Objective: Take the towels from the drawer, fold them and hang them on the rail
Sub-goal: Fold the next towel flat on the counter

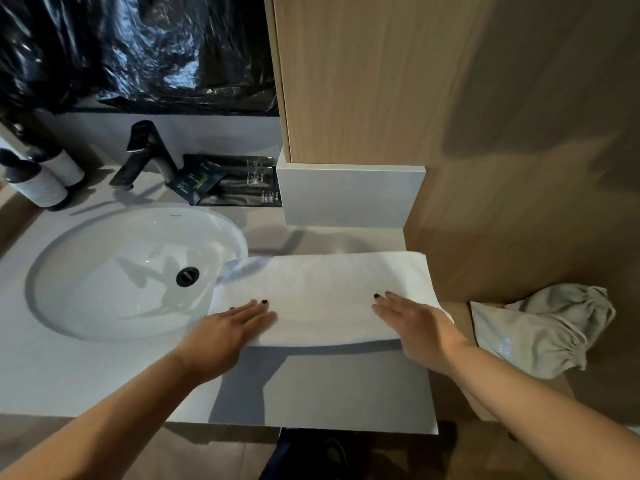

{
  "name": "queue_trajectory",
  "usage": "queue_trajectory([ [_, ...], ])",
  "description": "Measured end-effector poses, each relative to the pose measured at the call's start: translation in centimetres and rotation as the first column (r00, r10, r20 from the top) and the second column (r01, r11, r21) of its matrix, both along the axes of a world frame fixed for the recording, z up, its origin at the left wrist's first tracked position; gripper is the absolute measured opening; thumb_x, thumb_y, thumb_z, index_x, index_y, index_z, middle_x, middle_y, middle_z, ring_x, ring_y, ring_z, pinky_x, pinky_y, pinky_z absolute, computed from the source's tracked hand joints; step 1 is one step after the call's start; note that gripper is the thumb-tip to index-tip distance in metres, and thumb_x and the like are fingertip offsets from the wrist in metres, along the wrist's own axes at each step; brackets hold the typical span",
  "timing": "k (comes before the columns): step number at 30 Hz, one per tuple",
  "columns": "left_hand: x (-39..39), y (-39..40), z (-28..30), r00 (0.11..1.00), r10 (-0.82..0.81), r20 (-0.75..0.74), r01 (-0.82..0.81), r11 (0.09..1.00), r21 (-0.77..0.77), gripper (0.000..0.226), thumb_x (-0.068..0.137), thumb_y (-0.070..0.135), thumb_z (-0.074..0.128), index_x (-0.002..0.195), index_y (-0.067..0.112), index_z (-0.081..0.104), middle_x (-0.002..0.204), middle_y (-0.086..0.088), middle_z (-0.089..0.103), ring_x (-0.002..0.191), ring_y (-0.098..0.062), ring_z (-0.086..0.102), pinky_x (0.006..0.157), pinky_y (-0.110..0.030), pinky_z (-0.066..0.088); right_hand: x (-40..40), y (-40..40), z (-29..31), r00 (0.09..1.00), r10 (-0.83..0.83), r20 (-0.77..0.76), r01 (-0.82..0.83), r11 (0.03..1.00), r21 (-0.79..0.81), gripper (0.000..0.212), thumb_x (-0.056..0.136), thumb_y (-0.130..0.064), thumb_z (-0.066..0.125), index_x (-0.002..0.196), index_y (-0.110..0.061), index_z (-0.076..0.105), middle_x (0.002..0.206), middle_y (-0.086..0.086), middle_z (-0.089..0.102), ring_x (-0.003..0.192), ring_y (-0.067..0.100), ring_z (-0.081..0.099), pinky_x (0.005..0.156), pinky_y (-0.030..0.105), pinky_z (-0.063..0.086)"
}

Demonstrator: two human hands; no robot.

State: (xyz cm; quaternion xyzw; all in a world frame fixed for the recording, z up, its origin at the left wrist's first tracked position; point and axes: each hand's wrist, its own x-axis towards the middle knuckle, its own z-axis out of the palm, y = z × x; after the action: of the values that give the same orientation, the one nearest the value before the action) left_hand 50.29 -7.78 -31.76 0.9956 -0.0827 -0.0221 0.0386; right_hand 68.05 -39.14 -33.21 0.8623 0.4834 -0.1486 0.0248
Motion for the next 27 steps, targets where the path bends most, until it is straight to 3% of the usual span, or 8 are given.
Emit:
queue_trajectory([
  [4,-0.4,2.1,0.8,0.973,0.201,-0.110,-0.216,0.966,-0.145,0.042,0.090,0.008,0.063,0.125,0.030,0.063,0.116,0.003,0.072,0.091,-0.020,0.071,0.079,-0.033,0.059,1.6,-1.4,1.5,0.958,-0.248,-0.140,0.260,0.963,0.072,0.052,0.093,-0.012,0.053,0.141,-0.032,0.047,0.145,-0.008,0.050,0.127,0.019,0.052,0.099,0.029,0.047],
  [8,0.0,4.3,2.3,0.920,0.337,-0.203,-0.392,0.827,-0.403,0.012,0.095,0.019,0.062,0.100,0.026,0.070,0.088,0.007,0.072,0.078,-0.009,0.067,0.076,-0.035,0.057,3.8,-2.6,2.6,0.923,-0.299,-0.241,0.332,0.936,0.114,0.040,0.090,-0.017,0.061,0.125,-0.035,0.061,0.125,-0.009,0.064,0.109,0.017,0.061,0.085,0.032,0.055],
  [10,0.1,5.1,2.6,0.890,0.393,-0.231,-0.455,0.746,-0.486,0.010,0.093,0.021,0.065,0.090,0.029,0.070,0.077,0.009,0.069,0.071,-0.006,0.064,0.069,-0.028,0.054,4.5,-3.0,2.9,0.881,-0.328,-0.340,0.409,0.890,0.200,0.039,0.088,-0.009,0.063,0.104,-0.044,0.064,0.107,-0.013,0.069,0.095,0.011,0.065,0.071,0.022,0.051],
  [12,0.1,5.7,2.5,0.861,0.448,-0.240,-0.500,0.665,-0.555,0.014,0.091,0.018,0.068,0.083,0.028,0.070,0.072,0.007,0.067,0.064,-0.007,0.060,0.061,-0.021,0.047,4.8,-3.4,3.0,0.830,-0.373,-0.414,0.504,0.821,0.269,0.042,0.085,-0.005,0.068,0.092,-0.046,0.063,0.094,-0.017,0.069,0.084,0.003,0.064,0.062,0.013,0.044],
  [14,0.0,6.3,1.9,0.820,0.513,-0.254,-0.542,0.554,-0.632,0.013,0.090,0.012,0.070,0.085,0.024,0.071,0.073,0.001,0.068,0.066,-0.014,0.060,0.065,-0.029,0.047,4.9,-3.7,2.6,0.778,-0.408,-0.477,0.590,0.736,0.332,0.039,0.082,-0.002,0.069,0.089,-0.040,0.066,0.090,-0.015,0.070,0.081,-0.002,0.062,0.059,0.011,0.044],
  [17,0.0,6.7,0.7,0.739,0.621,-0.261,-0.575,0.380,-0.724,0.006,0.092,0.013,0.067,0.094,0.018,0.070,0.086,-0.011,0.070,0.081,-0.029,0.064,0.076,-0.043,0.050,5.1,-4.0,1.5,0.640,-0.419,-0.644,0.741,0.557,0.375,0.030,0.083,0.002,0.066,0.090,-0.027,0.068,0.085,-0.005,0.068,0.076,0.004,0.061,0.064,0.016,0.044],
  [20,0.3,6.1,-0.8,0.652,0.713,-0.258,-0.591,0.264,-0.762,0.006,0.098,0.022,0.061,0.097,0.026,0.065,0.095,-0.004,0.069,0.089,-0.025,0.062,0.077,-0.038,0.049,5.2,-3.4,0.4,0.525,-0.421,-0.740,0.831,0.441,0.339,0.016,0.091,-0.007,0.061,0.083,-0.020,0.059,0.073,0.000,0.053,0.069,0.013,0.051,0.064,0.028,0.038],
  [27,2.3,5.1,-2.8,0.537,0.826,-0.172,-0.728,0.351,-0.589,0.034,0.102,0.032,0.045,0.128,0.010,0.048,0.097,-0.012,0.063,0.084,-0.030,0.053,0.072,-0.039,0.041,5.4,0.5,-1.0,0.586,-0.618,-0.525,0.811,0.437,0.390,0.011,0.104,-0.029,0.039,0.102,-0.019,0.044,0.089,0.002,0.059,0.075,0.017,0.057,0.056,0.030,0.042],
])
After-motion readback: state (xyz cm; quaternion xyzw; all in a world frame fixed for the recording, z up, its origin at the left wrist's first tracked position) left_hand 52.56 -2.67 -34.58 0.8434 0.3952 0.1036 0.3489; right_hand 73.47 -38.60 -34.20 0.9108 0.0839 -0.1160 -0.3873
